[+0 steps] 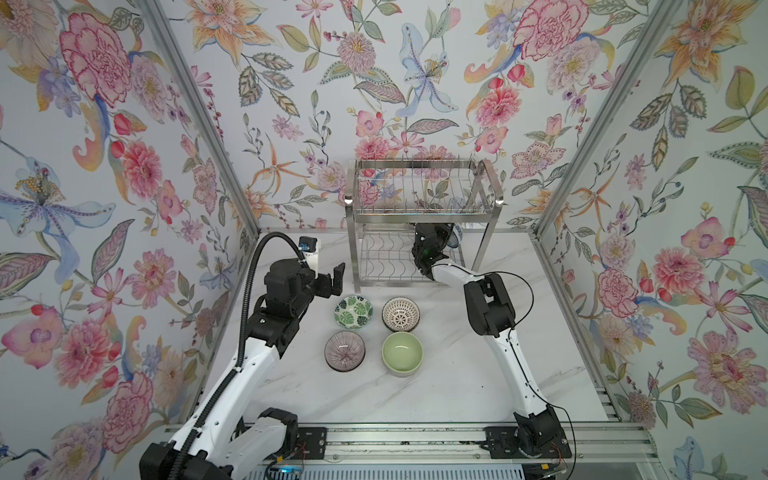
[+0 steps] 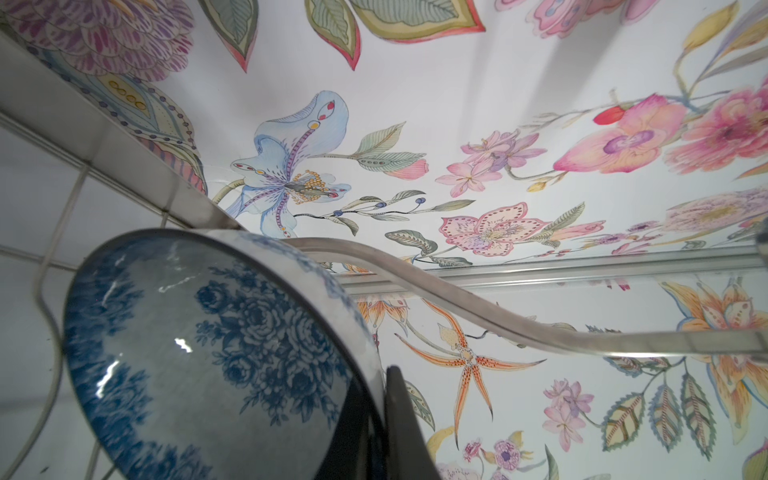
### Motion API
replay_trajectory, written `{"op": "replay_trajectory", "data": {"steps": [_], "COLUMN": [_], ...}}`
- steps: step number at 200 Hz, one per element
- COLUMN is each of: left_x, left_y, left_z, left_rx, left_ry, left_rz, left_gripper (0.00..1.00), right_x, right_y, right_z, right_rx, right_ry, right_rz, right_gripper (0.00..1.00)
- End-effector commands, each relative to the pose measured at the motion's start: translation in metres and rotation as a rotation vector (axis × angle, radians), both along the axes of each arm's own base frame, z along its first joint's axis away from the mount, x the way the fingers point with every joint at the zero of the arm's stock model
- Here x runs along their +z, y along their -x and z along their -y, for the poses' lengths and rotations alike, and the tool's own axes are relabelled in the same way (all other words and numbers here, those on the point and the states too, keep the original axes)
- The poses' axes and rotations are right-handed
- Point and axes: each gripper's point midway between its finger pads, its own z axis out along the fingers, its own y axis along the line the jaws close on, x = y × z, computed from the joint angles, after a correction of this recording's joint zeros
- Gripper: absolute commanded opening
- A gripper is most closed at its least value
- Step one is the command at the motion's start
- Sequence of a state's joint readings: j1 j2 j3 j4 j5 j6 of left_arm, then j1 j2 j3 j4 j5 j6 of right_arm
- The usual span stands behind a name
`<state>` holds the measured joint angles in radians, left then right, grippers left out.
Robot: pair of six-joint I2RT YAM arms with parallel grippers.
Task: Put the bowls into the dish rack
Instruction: 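Carry the blue bowl with the right gripper into the lower rack tier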
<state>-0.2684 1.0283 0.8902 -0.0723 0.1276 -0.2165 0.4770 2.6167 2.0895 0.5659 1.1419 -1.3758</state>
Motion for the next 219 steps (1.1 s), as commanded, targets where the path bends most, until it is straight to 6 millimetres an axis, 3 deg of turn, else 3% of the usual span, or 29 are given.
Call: {"op": "replay_trajectory", "data": {"steps": [1, 19, 102, 157, 219], "left_x": [0.004, 0.005, 0.005, 0.006, 0.010], "left_y": [-0.002, -0.002, 0.000, 0.000, 0.002], "left_z": [-0.001, -0.001, 0.000, 0.002, 0.003], "left_rx": [-0.006, -0.006, -0.013, -0.024, -0.030], "left_ry": [0.005, 0.005, 0.009, 0.016, 0.025], "left_rz": [0.018, 0.021, 0.022, 0.021, 0.026], "left_gripper": [0.99, 0.99, 0.99, 0.99, 0.99], "right_x": [-0.016, -0.018, -0.027, -0.014, 0.004], "right_y": [-0.003, -0.003, -0.001, 0.003, 0.007], "right_z": [-0.001, -0.005, -0.018, -0.016, -0.013], "right_rx": [-0.005, 0.005, 0.045, 0.042, 0.041], "right_ry": [-0.011, -0.013, -0.035, -0.057, -0.071], "right_rz": [-0.011, -0.017, -0.045, -0.035, -0.017], "right_gripper": [0.05, 0.10, 0.14, 0.17, 0.30]}}
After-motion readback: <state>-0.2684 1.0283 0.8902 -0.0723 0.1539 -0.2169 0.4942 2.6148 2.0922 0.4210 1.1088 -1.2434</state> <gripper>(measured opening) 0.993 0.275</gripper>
